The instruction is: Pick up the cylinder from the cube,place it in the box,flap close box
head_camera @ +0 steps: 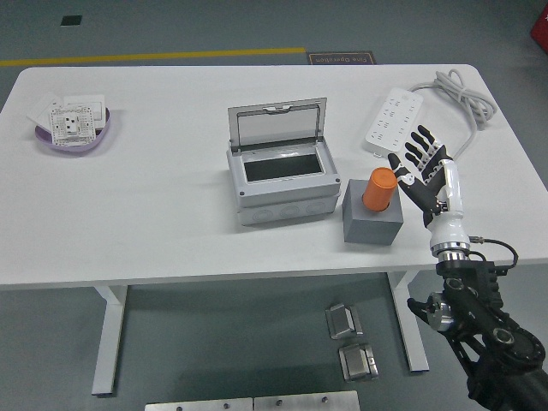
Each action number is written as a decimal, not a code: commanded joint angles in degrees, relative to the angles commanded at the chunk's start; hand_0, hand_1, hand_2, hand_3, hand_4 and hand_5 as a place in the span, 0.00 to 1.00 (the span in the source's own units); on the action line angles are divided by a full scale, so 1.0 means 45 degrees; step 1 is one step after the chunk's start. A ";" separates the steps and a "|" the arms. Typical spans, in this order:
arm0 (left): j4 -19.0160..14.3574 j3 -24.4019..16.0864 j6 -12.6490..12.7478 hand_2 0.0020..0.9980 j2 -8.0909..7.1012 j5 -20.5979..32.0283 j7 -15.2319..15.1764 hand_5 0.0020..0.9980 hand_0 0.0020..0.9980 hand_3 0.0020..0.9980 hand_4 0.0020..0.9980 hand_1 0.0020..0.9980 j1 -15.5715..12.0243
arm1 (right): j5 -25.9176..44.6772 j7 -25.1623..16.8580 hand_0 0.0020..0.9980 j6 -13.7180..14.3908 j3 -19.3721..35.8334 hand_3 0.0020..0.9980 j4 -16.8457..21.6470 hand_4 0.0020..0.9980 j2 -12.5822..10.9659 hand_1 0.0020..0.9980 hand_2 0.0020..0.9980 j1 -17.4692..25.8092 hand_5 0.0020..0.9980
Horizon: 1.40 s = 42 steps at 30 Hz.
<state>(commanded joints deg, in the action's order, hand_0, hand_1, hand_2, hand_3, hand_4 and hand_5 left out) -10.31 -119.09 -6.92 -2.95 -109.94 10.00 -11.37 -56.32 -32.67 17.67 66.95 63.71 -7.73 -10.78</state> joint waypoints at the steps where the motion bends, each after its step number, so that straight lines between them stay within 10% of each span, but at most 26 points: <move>1: 0.0000 0.0005 0.0000 0.56 0.0003 0.0002 0.0002 0.04 0.68 0.59 0.50 0.65 0.0000 | -0.0005 0.0035 0.84 -0.0021 -0.0083 0.86 -0.0036 0.86 -0.0004 0.83 0.83 -0.0031 0.25; 42: 0.0000 0.0285 -0.0003 0.56 0.0012 0.0138 0.0005 0.04 0.68 0.59 0.49 0.65 0.0084 | -0.2005 0.1298 0.80 0.0394 -0.1437 0.78 -0.1531 0.89 0.0147 0.79 0.75 -0.1043 0.29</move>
<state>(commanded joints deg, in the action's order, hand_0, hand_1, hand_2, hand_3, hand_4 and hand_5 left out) -10.31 -117.80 -6.93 -2.89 -109.32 10.02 -10.99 -65.35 -26.82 19.44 60.49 56.82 -7.07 -15.47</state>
